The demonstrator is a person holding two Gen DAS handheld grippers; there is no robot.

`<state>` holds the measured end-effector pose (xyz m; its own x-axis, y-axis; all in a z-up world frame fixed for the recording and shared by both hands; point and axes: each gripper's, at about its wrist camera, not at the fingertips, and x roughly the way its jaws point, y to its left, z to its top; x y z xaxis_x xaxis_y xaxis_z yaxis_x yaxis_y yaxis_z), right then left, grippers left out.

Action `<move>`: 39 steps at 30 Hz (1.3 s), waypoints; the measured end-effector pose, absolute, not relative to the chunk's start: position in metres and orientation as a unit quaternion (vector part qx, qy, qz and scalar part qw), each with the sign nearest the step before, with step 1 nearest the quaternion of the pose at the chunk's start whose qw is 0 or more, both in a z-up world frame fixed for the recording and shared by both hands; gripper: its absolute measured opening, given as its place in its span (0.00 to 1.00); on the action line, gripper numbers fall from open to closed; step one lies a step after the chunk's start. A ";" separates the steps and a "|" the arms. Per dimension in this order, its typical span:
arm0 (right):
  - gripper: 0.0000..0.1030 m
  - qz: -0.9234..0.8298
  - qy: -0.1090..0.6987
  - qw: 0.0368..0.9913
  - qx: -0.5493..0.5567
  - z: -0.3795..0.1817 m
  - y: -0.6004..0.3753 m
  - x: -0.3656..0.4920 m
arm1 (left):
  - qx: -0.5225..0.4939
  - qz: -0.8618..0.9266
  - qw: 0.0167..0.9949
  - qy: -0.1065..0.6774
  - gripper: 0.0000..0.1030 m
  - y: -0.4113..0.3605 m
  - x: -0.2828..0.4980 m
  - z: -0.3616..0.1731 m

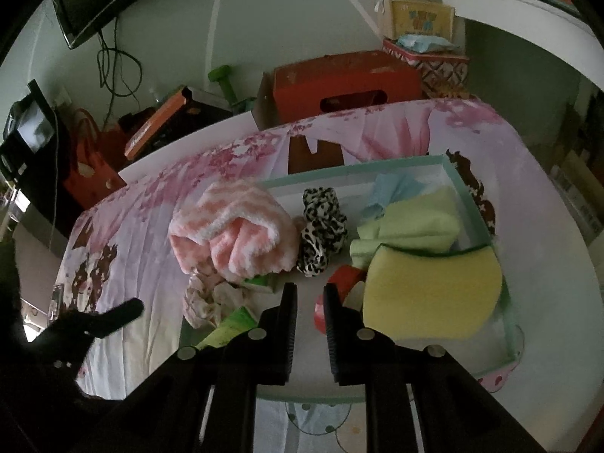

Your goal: Organize soft objects

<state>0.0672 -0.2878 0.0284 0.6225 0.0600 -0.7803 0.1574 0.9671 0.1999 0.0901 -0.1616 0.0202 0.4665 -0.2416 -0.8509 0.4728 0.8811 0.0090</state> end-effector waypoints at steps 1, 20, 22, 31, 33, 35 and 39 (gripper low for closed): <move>0.18 -0.028 0.431 0.893 0.125 0.030 -0.288 0.066 | 0.119 -0.208 0.852 0.465 0.82 -0.158 0.090 0.025; 0.72 -0.024 0.448 0.889 0.091 0.022 -0.272 0.073 | -0.022 -0.041 0.851 0.523 0.87 -0.056 0.130 0.007; 0.75 -0.024 0.450 0.888 0.089 0.021 -0.271 0.074 | -0.031 -0.036 0.849 0.526 0.87 -0.051 0.132 0.006; 1.00 -0.034 0.452 0.887 0.084 0.017 -0.269 0.076 | -0.029 -0.015 0.851 0.524 1.00 -0.048 0.133 0.005; 1.00 -0.042 0.451 0.887 0.088 0.016 -0.271 0.075 | -0.032 -0.013 0.852 0.522 1.00 -0.046 0.133 0.005; 1.00 -0.044 0.451 0.887 0.090 0.017 -0.271 0.074 | -0.036 -0.013 0.854 0.519 1.00 -0.044 0.131 0.006; 1.00 -0.039 0.448 0.889 0.085 0.020 -0.266 0.070 | -0.027 -0.019 0.858 0.513 1.00 -0.044 0.127 0.007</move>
